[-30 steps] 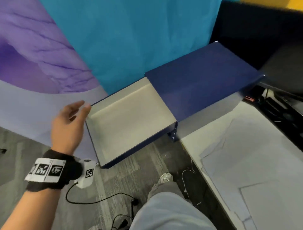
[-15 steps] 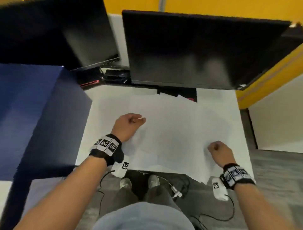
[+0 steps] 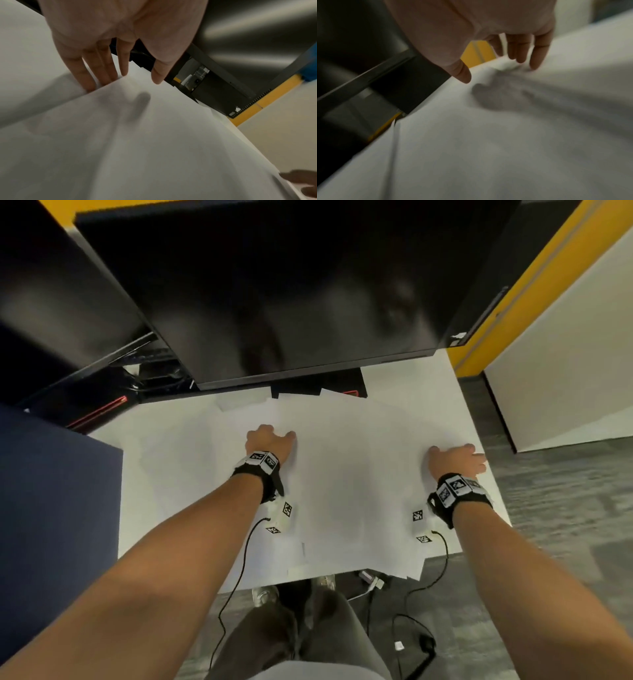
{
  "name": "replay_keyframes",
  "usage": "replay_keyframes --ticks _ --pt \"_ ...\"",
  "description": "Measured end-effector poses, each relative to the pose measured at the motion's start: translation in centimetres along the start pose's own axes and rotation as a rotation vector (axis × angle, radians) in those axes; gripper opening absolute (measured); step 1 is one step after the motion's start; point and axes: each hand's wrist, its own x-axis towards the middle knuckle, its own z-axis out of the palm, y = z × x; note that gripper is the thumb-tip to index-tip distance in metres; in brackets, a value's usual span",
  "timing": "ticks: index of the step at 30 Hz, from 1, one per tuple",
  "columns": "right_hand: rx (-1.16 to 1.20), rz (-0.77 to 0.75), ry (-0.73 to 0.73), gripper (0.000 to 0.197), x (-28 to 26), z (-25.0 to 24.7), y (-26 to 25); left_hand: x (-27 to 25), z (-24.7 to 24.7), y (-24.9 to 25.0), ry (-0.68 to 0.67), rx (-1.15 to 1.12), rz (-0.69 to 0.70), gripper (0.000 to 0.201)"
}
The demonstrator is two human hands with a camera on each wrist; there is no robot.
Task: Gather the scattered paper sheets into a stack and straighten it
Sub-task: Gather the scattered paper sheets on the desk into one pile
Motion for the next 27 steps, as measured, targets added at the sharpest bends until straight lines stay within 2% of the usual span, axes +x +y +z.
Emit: replay_keyframes --ticks 2,4,6,8,10,12,13,16,17,19,22,25,27 --pt "0.009 0.162 -0.045 0.064 -0.2 0.4 -1.2 -0.1 0.5 0.1 -0.051 0.042 0.025 0.057" --pt "0.044 0.177 -0.097 0.062 -1.1 1.3 -2.8 -0.4 1.3 0.2 -0.051 0.017 0.043 0.038" --pt "0.062 0.086 -0.166 0.059 -2.2 2.7 -4.5 -0.8 1.7 0.2 -0.033 -0.015 0.044 0.028" --pt "0.174 -0.100 -0.305 0.058 -3.5 4.0 -5.6 -0.9 1.7 0.0 -0.032 -0.036 0.052 0.027" --pt "0.272 -0.248 -0.404 0.069 -4.3 4.2 -5.7 -1.0 1.1 -0.6 -0.008 -0.066 0.049 0.030" --pt "0.305 -0.234 -0.359 0.078 -4.0 3.7 -5.0 -1.3 0.2 -1.7 0.025 -0.061 0.043 0.037" --pt "0.280 -0.178 -0.305 0.076 -3.7 3.6 -4.3 -1.6 -0.2 -2.4 0.020 -0.026 0.032 0.042" --pt "0.091 -0.019 -0.213 0.063 -4.7 3.9 -2.3 -2.9 0.3 -4.6 -0.133 0.194 -0.001 0.056" --pt "0.057 -0.023 -0.230 0.064 -5.9 4.4 -2.1 -3.5 0.9 -5.2 -0.196 0.256 0.005 0.057" --pt "0.018 -0.125 -0.311 0.068 -8.2 6.0 -2.1 -4.4 2.3 -5.8 -0.260 0.293 0.032 0.050" --pt "0.032 -0.276 -0.429 0.063 -10.3 7.2 -2.4 -5.7 3.2 -6.1 -0.249 0.240 0.047 0.049" --pt "0.024 -0.264 -0.325 0.054 -10.0 6.1 -1.6 -7.0 2.0 -7.1 -0.162 0.272 0.086 0.055" --pt "-0.015 -0.249 -0.275 0.052 -10.2 5.9 0.2 -7.9 1.5 -8.6 -0.153 0.371 0.105 0.051"
